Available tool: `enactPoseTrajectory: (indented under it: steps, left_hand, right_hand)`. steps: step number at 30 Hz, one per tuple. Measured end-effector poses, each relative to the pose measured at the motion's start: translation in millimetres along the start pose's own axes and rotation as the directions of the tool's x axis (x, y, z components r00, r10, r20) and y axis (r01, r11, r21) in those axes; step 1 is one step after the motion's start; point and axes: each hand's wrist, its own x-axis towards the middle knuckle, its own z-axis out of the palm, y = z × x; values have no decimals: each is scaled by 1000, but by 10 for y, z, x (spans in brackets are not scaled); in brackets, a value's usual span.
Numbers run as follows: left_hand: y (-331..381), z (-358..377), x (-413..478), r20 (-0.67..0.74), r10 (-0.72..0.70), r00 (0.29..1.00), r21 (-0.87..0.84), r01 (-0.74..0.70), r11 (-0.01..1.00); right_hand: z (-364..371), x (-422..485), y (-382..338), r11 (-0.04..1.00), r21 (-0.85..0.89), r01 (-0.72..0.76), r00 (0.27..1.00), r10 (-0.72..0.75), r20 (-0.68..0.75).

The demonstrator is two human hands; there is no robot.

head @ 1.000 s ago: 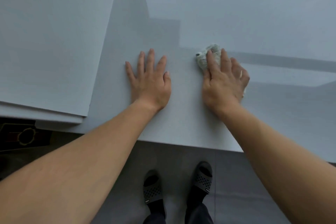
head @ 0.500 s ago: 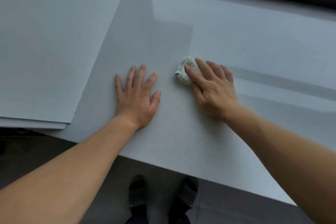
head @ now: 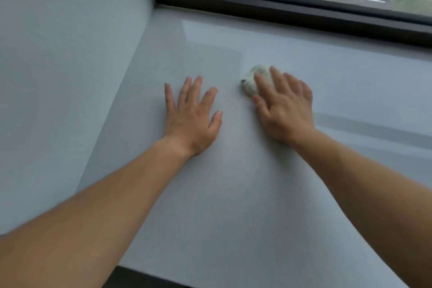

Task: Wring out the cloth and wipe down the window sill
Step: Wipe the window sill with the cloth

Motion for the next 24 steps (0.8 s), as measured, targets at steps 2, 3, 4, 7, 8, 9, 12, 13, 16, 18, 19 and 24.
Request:
enactPoseTrajectory:
  steps: [2,3,4,7,8,9,12,13,16,18,19,24]
  left_hand:
    - [4,43,294,39,20,999,4,-21,1000]
    - [11,67,429,66,26,998,1,-26,1000]
    - [49,97,534,87,28,996,4,-29,1000]
    - [167,193,654,81,19,997,40,-22,999]
    - [178,216,642,65,16,998,48,-19,999]
    - [180,232,632,56,14,998,50,-17,999]
    - [209,244,624,52,9,999,44,-11,999]
    - [225,242,624,49,8,999,43,-10,999]
    - [277,237,608,54,12,998,34,-14,999]
    - [307,261,604,55,12,998,39,-14,999]
    - [317,264,608,60,11,998,41,-14,999]
    - [341,252,598,83,20,996,34,-23,999]
  right_hand:
    - [-43,323,123,983,36,-179,984,179,-2]
    - [-42,409,114,972,45,-230,973,230,-10]
    - [-25,419,99,972,38,-232,972,233,-23]
    - [32,206,35,1000,-16,14,999,-15,-34]
    - [23,181,68,996,-26,82,996,-83,-19]
    - [-7,239,144,993,-30,115,993,-115,-10]
    - [-66,612,372,997,-8,-80,996,80,-33]
    - [-66,731,369,979,15,-202,978,203,-46]
    - [-24,901,114,957,30,-289,955,290,-59]
    - [1,940,-11,997,-10,-78,997,78,-26]
    - [-10,982,-2,1000,-18,4,1000,-4,-2]
    - [-83,1077,507,999,-15,-38,999,38,-31]
